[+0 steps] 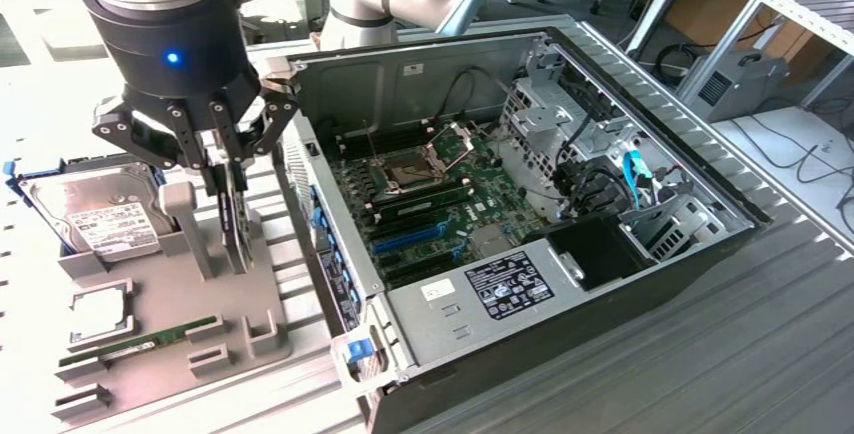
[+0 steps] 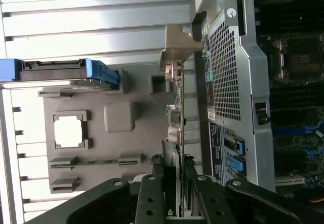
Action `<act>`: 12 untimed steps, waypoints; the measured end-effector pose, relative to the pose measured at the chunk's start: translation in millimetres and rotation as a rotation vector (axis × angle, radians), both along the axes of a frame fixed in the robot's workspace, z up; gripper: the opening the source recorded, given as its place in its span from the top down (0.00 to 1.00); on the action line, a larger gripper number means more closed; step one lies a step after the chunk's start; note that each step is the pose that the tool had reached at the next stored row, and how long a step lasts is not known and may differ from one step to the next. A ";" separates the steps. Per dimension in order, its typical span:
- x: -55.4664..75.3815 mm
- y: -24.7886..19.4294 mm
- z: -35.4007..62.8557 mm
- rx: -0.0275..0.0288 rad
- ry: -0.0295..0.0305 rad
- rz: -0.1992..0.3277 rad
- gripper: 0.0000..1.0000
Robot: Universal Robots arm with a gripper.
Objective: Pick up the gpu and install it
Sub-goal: 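Pick up the gpu and move the gpu toward the slot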
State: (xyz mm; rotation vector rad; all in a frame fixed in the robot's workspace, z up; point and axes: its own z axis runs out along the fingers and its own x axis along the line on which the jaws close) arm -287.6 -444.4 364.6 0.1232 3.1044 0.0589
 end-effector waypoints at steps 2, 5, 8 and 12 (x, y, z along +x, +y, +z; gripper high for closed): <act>0.1 0.0 0.8 -0.0001 0.0001 0.000 0.73; 0.1 0.0 1.8 0.0000 0.0000 0.000 0.73; 0.3 0.0 3.0 -0.0001 0.0001 0.000 0.73; 0.3 0.0 4.5 -0.0001 0.0001 0.000 0.73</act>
